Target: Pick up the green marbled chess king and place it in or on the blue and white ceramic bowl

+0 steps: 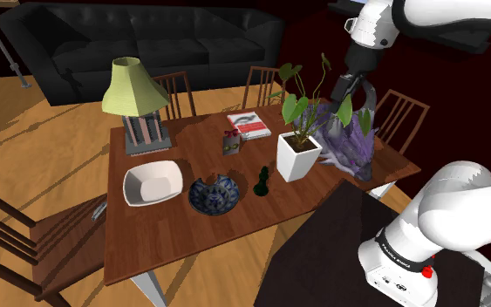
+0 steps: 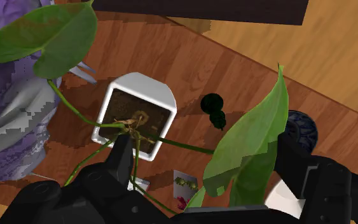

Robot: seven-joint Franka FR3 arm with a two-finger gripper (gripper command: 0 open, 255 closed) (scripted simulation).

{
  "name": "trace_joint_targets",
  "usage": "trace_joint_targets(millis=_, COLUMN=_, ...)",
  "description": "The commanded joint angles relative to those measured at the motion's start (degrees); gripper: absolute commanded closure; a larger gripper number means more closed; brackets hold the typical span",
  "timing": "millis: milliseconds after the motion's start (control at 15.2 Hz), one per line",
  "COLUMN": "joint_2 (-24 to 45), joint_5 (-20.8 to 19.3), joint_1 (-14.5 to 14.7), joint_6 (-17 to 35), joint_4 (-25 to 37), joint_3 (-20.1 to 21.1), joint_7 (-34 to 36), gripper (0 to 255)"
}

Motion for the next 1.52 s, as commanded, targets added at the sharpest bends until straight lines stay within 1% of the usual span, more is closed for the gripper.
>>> trace_joint_targets(millis=0, joint_2=0.00, joint_5=0.00, joint_1=0.00, joint_6=0.00, joint_4=0.00, joint_3=0.00, joint_7=0.00, gripper=0)
trace_joint_targets(millis=330, joint_2=10.67, joint_5=-0.26, joint_1=0.86, joint_6=5.31, joint_4=0.80, joint_3=3.08, joint_7=2.74, gripper=0)
trace_joint_targets(millis=726, joint_2=24.59, joint_5=-1.59, joint_1=1.53, joint_6=10.50, joint_4=3.83, joint_3=6.39, joint_7=6.37, gripper=0)
trace_joint_targets(millis=1122, joint_2=39.24, joint_5=-4.23, joint_1=2.19, joint_6=13.90, joint_4=9.03, joint_3=8.96, joint_7=10.41, gripper=0)
trace_joint_targets(millis=1452, joint_2=51.70, joint_5=-7.10, joint_1=3.24, joint_6=15.16, joint_4=14.92, joint_3=10.08, joint_7=13.79, gripper=0)
